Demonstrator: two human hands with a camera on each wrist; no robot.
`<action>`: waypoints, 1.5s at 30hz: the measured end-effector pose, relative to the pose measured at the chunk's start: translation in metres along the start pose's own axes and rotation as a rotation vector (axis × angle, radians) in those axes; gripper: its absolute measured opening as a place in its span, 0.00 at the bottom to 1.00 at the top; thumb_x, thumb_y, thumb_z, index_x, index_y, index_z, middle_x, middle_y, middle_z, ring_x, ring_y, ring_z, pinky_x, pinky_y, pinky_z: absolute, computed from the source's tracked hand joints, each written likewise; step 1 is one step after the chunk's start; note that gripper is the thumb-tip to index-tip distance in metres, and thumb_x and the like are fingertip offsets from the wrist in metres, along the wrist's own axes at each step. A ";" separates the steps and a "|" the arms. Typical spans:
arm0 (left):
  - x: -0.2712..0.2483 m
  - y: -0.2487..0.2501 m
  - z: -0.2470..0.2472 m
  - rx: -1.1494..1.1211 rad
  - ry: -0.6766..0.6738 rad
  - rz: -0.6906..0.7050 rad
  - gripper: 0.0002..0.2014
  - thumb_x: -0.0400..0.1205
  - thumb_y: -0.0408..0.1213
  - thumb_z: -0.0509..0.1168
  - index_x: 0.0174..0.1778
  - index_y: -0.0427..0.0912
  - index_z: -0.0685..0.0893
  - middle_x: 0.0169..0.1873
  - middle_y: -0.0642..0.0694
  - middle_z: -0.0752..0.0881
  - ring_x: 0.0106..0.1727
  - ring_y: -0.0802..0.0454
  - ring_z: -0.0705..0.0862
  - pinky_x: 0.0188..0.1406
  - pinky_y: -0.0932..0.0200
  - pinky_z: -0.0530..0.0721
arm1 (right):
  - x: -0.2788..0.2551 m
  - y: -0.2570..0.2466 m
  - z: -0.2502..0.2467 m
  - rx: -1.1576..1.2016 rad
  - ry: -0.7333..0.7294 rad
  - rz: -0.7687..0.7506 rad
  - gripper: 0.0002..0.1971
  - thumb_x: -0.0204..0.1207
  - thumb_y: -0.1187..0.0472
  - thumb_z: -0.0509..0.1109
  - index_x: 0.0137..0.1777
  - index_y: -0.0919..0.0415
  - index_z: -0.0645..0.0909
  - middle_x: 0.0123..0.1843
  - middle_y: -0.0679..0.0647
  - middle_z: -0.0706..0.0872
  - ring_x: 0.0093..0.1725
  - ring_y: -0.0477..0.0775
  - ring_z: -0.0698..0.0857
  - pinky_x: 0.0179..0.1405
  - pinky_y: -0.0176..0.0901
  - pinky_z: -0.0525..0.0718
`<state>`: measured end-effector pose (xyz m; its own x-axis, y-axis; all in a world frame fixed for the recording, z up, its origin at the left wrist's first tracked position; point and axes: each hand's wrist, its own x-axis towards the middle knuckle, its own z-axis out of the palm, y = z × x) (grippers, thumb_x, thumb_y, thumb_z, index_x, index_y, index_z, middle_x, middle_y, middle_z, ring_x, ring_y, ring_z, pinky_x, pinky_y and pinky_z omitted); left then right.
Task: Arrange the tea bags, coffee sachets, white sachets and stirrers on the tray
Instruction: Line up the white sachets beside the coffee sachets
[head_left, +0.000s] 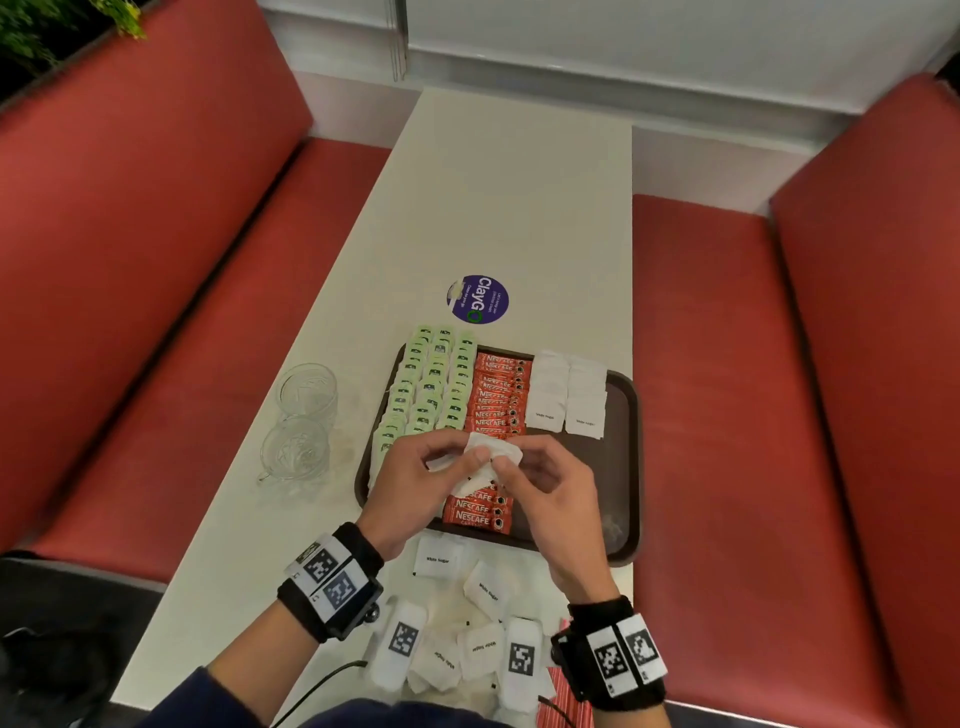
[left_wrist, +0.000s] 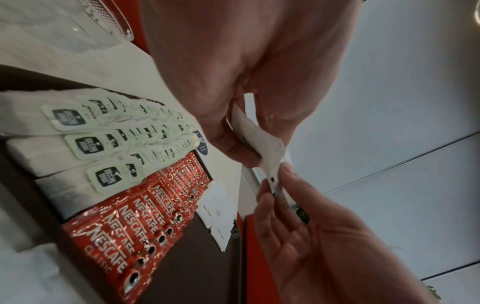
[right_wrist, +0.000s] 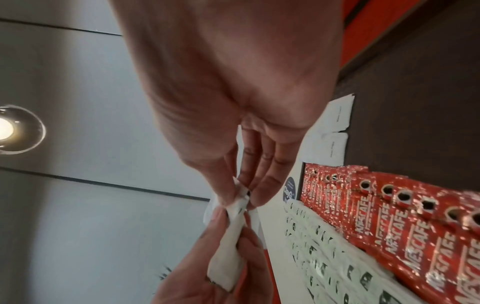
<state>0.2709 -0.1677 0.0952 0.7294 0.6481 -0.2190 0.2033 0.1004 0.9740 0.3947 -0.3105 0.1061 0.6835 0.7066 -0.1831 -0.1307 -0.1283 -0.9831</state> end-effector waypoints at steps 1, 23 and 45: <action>0.000 -0.002 0.000 0.003 -0.009 -0.012 0.09 0.87 0.42 0.77 0.62 0.48 0.96 0.57 0.51 0.96 0.62 0.50 0.94 0.63 0.51 0.92 | 0.002 0.004 -0.003 -0.004 -0.008 0.007 0.07 0.85 0.62 0.81 0.61 0.57 0.91 0.55 0.56 0.96 0.56 0.61 0.95 0.59 0.57 0.95; -0.012 -0.014 -0.020 -0.167 0.087 -0.144 0.11 0.90 0.40 0.72 0.63 0.40 0.95 0.57 0.45 0.96 0.63 0.47 0.94 0.60 0.53 0.92 | 0.120 0.090 -0.058 -0.596 0.380 0.188 0.14 0.82 0.59 0.84 0.61 0.58 0.84 0.52 0.52 0.93 0.46 0.40 0.79 0.40 0.27 0.70; 0.003 0.009 -0.002 -0.059 -0.043 -0.114 0.17 0.88 0.52 0.73 0.67 0.47 0.88 0.58 0.46 0.94 0.55 0.45 0.95 0.61 0.39 0.94 | 0.005 -0.006 -0.005 -0.188 0.145 -0.160 0.05 0.85 0.57 0.82 0.54 0.53 0.88 0.50 0.47 0.93 0.51 0.49 0.92 0.55 0.46 0.91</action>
<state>0.2743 -0.1634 0.1038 0.7315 0.5968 -0.3297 0.2484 0.2170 0.9440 0.4022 -0.3098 0.1109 0.7819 0.6233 -0.0112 0.1130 -0.1594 -0.9807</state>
